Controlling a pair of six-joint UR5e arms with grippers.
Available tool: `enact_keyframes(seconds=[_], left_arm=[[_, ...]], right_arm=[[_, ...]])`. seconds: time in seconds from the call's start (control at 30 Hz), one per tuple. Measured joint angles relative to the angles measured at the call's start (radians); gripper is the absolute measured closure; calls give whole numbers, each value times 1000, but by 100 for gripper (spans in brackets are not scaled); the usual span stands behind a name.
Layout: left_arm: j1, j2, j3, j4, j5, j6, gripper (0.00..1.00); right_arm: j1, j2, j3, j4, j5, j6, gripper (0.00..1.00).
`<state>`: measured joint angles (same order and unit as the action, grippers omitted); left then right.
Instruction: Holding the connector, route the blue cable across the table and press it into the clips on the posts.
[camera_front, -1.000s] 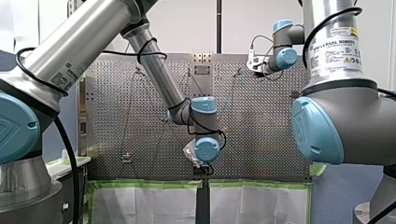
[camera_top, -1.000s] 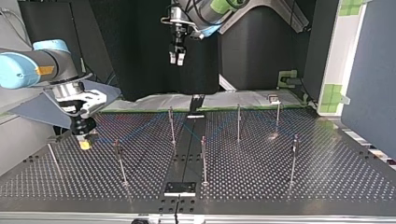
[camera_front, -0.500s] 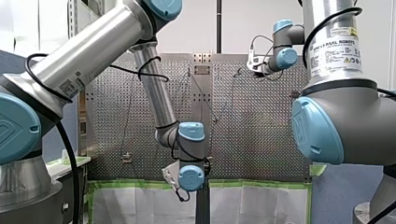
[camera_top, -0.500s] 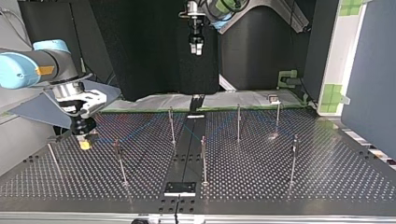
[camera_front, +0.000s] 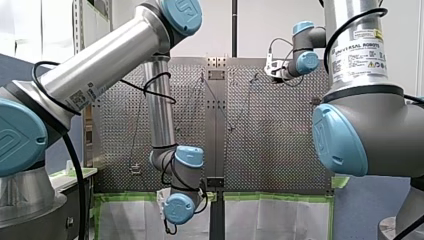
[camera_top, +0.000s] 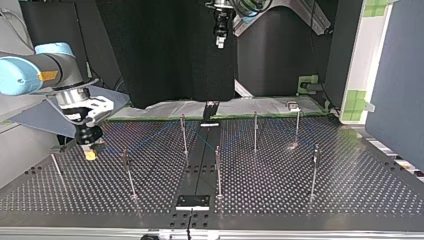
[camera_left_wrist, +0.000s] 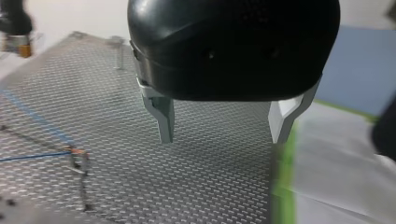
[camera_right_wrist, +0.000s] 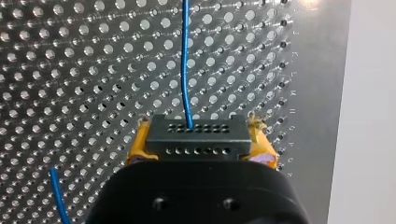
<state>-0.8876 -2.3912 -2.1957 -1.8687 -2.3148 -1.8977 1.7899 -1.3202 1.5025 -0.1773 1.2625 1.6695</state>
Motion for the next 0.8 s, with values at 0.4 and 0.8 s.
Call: enact_keyframes(seconds=[0.4,0.8], left_arm=[[5,0,-26,-26,26,26,0],[6,0,-27,-26,26,26,0]], right_arm=[[-1,-1,1,1,0,-1,100],[-1,-1,1,1,0,-1,100]])
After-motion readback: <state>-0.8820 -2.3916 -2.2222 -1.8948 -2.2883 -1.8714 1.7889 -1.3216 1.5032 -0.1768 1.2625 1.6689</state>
